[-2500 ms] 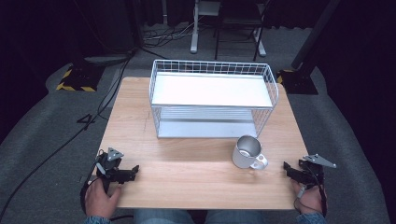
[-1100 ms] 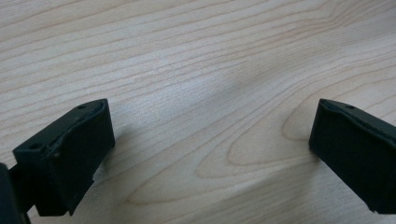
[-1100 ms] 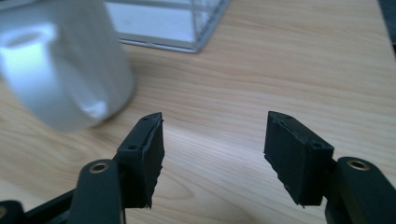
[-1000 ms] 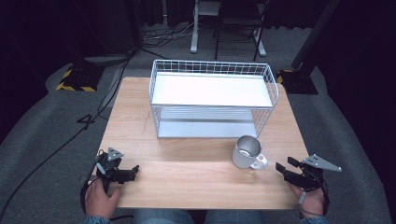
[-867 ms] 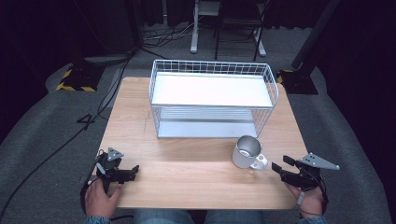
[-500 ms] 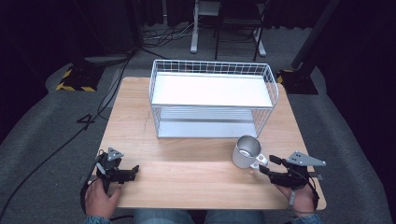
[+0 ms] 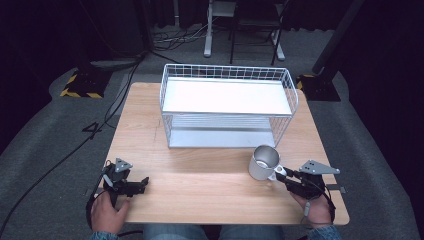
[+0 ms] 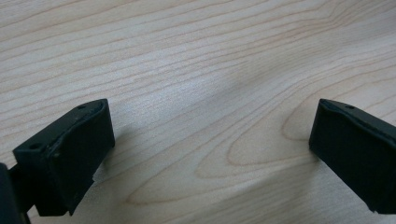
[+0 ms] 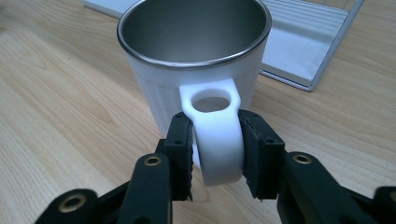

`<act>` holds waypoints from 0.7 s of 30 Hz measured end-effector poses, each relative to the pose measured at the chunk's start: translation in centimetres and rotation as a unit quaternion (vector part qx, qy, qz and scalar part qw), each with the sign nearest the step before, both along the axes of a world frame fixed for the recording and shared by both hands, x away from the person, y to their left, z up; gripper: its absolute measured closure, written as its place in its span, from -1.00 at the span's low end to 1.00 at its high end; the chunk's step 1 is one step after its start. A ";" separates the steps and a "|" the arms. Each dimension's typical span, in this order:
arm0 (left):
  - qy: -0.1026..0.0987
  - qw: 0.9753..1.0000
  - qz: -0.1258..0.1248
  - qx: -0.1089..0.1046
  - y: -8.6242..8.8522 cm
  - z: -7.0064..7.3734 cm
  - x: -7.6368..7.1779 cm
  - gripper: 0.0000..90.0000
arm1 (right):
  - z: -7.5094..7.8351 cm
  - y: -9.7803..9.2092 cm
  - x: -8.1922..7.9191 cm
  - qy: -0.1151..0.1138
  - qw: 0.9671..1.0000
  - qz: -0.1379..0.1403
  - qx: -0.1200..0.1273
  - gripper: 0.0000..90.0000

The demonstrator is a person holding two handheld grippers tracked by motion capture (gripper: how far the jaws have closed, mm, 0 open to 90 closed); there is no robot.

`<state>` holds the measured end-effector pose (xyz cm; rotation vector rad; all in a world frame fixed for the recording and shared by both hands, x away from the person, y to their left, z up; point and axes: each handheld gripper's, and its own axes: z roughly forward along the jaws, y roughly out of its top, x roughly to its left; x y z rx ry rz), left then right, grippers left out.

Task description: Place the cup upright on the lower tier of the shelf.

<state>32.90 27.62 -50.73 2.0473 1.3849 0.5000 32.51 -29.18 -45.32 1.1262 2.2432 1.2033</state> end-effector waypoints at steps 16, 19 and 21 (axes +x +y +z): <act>0.001 1.000 0.000 0.000 0.0 0.0 0.0 -0.99 | 0.7 0.8 -0.8 -0.046 0.999 -0.001 -0.005 0.59; 0.000 1.000 0.000 0.000 0.0 0.0 0.0 -0.99 | 0.9 0.9 -0.7 -0.055 0.998 -0.008 0.002 0.59; 0.000 1.000 0.000 0.000 0.0 0.0 0.0 -0.99 | 1.2 0.9 -0.6 -0.057 0.998 -0.009 0.008 0.59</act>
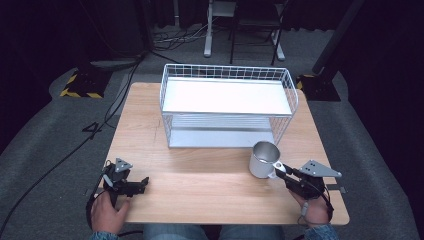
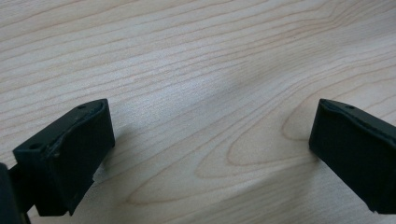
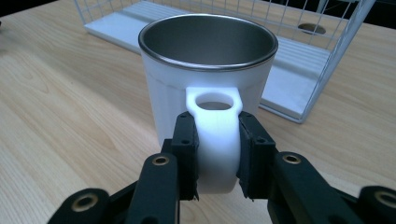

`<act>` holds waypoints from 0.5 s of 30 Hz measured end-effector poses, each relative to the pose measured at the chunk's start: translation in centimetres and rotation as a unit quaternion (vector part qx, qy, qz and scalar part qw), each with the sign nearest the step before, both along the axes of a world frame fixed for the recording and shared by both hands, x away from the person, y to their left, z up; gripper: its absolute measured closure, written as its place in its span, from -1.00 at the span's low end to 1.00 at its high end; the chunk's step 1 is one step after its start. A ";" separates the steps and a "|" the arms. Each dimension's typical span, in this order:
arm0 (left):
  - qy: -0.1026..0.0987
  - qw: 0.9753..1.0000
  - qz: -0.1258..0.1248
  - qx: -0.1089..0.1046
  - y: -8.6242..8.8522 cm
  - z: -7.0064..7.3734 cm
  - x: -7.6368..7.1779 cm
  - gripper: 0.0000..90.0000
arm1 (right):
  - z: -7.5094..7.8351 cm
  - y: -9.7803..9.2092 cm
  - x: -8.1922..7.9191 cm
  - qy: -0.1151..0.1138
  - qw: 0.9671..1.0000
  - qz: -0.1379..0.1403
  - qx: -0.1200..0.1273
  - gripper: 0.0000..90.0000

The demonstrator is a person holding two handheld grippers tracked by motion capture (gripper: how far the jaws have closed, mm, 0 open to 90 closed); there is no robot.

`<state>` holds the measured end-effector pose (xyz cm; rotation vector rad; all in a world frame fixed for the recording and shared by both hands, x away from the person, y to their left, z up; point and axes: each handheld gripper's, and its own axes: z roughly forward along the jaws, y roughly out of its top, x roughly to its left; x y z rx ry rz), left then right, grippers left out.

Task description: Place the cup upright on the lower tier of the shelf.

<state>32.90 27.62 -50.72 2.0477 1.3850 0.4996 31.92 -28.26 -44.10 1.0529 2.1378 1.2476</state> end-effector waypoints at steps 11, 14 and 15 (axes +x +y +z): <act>0.000 1.000 0.000 0.000 0.0 0.0 0.0 -0.99 | 2.0 2.3 1.9 -0.022 1.000 0.000 0.002 0.59; 0.000 1.000 0.000 0.000 0.0 0.0 0.0 -0.99 | 2.5 3.2 2.6 -0.028 1.000 0.003 0.002 0.59; 0.000 1.000 0.000 0.000 0.0 0.0 0.0 -0.99 | 2.7 3.5 2.9 -0.031 1.000 0.003 0.001 0.59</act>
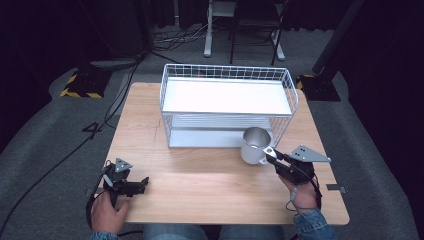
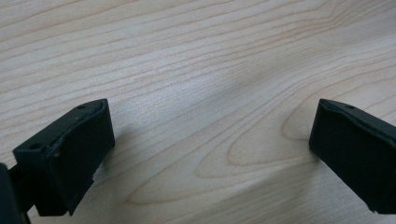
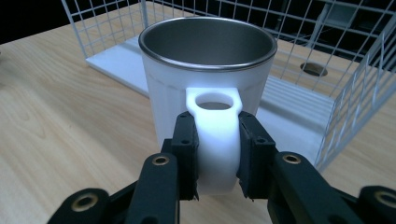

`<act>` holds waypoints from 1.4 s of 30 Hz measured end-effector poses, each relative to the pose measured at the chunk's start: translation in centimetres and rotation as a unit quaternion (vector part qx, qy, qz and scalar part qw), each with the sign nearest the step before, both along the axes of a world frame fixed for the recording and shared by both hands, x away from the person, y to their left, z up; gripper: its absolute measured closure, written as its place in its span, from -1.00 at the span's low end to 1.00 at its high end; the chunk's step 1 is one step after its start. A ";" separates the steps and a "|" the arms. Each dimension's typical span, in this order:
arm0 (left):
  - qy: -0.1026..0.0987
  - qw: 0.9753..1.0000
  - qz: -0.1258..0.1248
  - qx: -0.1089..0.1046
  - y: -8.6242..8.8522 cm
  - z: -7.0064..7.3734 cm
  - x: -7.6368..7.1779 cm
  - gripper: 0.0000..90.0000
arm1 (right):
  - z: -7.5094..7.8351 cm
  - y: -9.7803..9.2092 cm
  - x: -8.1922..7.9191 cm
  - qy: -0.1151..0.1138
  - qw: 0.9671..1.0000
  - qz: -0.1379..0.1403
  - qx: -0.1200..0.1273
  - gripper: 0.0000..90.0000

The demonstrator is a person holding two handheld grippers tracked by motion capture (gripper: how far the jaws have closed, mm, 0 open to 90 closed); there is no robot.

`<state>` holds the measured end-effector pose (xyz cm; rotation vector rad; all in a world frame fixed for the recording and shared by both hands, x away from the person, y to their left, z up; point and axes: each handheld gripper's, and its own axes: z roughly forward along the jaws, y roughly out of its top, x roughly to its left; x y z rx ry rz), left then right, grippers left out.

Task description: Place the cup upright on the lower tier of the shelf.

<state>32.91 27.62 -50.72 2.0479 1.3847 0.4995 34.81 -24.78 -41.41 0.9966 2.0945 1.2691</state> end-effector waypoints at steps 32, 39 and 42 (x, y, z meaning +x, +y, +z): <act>0.000 1.000 0.000 0.000 0.0 0.0 0.0 -0.99 | -0.6 8.0 7.9 -0.018 0.999 -0.033 0.033 0.58; 0.000 1.000 0.000 0.000 0.0 0.0 0.0 -0.99 | -1.2 9.3 8.7 -0.020 0.999 -0.038 0.032 0.58; 0.000 1.000 0.000 0.000 0.0 0.0 0.0 -0.99 | -1.6 9.7 9.0 -0.016 0.998 -0.042 0.033 0.58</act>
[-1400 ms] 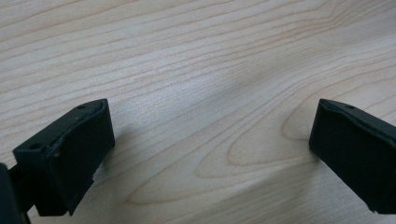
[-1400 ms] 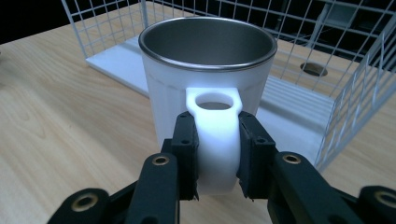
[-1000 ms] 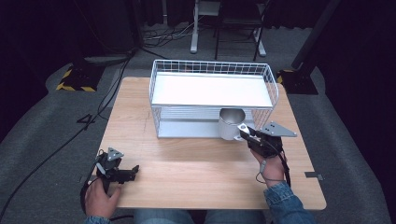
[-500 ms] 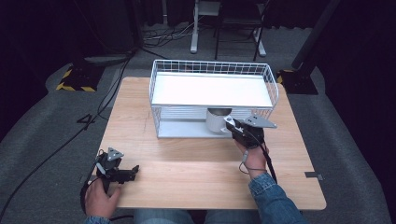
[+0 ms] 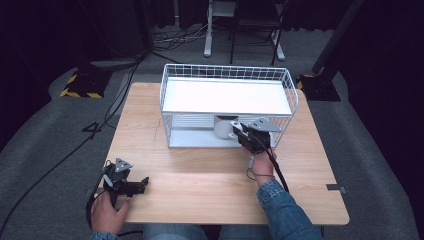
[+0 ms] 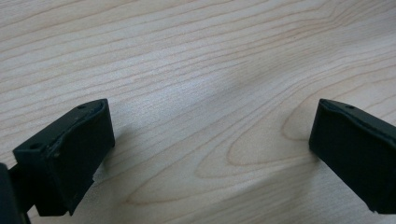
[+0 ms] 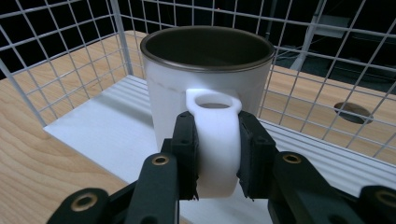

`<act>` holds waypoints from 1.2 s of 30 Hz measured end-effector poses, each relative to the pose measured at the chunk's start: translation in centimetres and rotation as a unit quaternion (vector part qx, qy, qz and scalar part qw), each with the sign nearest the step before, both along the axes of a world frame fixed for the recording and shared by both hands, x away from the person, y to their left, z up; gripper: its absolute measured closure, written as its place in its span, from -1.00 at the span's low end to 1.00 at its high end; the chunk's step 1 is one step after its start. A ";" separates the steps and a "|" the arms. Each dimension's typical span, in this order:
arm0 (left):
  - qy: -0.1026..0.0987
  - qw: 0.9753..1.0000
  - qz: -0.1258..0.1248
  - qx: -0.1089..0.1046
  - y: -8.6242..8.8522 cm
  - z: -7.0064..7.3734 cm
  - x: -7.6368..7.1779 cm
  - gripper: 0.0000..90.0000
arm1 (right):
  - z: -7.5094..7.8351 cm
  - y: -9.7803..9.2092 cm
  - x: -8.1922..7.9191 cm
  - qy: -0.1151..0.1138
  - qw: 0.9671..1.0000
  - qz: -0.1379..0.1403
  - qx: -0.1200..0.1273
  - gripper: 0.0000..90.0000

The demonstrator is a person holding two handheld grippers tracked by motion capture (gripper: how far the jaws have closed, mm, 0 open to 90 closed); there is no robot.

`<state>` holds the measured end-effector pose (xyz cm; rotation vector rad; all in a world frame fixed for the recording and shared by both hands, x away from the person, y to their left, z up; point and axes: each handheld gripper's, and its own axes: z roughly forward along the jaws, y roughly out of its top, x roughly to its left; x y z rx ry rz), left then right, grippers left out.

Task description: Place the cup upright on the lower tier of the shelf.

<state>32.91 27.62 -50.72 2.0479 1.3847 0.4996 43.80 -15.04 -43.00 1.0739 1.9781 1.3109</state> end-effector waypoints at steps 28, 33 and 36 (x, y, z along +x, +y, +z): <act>0.000 1.000 0.000 0.000 0.0 0.0 0.0 -0.99 | -1.5 0.6 0.0 0.017 1.000 -0.008 -0.023 0.49; 0.000 1.000 0.000 0.000 0.0 0.0 0.0 -0.99 | -1.8 0.2 -0.1 0.032 0.999 -0.011 -0.023 0.42; 0.000 1.000 0.000 0.000 0.0 0.0 0.0 -0.99 | -1.9 0.0 -0.2 0.031 0.999 -0.010 -0.014 0.33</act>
